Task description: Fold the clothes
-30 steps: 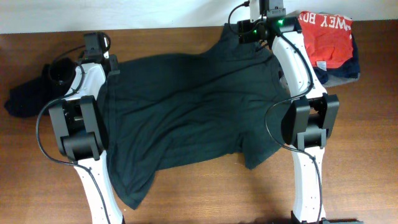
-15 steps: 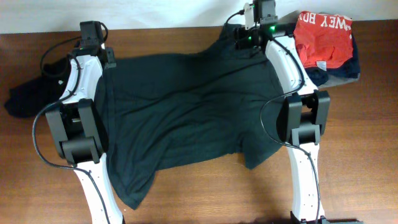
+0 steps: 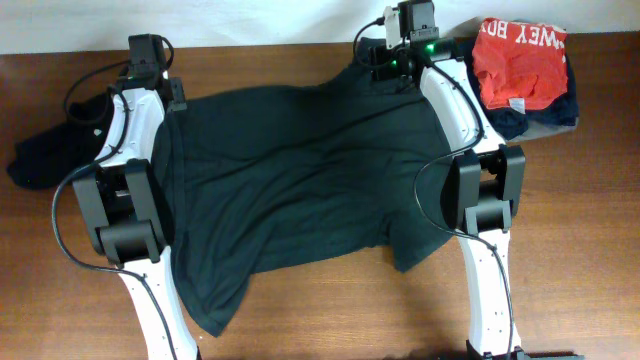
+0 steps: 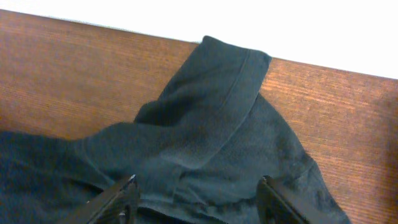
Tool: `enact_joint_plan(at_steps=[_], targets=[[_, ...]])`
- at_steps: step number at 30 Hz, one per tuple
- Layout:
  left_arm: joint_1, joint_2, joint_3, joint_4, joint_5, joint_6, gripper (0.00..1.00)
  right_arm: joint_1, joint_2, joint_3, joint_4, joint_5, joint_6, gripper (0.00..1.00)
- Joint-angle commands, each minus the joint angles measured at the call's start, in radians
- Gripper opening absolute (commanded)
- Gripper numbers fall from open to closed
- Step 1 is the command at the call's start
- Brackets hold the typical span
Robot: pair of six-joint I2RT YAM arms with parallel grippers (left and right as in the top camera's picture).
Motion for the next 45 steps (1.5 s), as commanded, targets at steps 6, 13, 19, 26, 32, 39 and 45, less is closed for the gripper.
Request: enact_joint_plan(at_steps=[6,13,19,26,32,39,45], targets=[[0.007,-0.036,0.023,-0.04,-0.014,0.008,0.0,0.006,0.055,0.014,0.056,-0.059,0.038,0.63],[0.006,-0.036,0.023,-0.045,-0.013,0.008,0.0,0.018,0.103,0.014,0.109,-0.069,0.077,0.64],[0.006,-0.036,0.023,-0.046,-0.011,0.008,0.01,0.019,0.146,0.014,0.181,-0.069,0.177,0.64],[0.007,-0.036,0.023,-0.045,-0.011,0.009,0.0,0.019,0.169,0.014,0.229,-0.065,0.249,0.63],[0.006,-0.036,0.023,-0.045,-0.011,0.008,0.01,0.02,0.17,0.014,0.277,-0.069,0.296,0.45],[0.006,-0.036,0.023,-0.045,-0.011,0.009,0.01,0.02,0.17,0.014,0.283,-0.07,0.298,0.15],[0.006,-0.036,0.023,-0.044,-0.011,0.008,0.01,0.017,0.17,0.014,0.276,-0.065,0.332,0.04]])
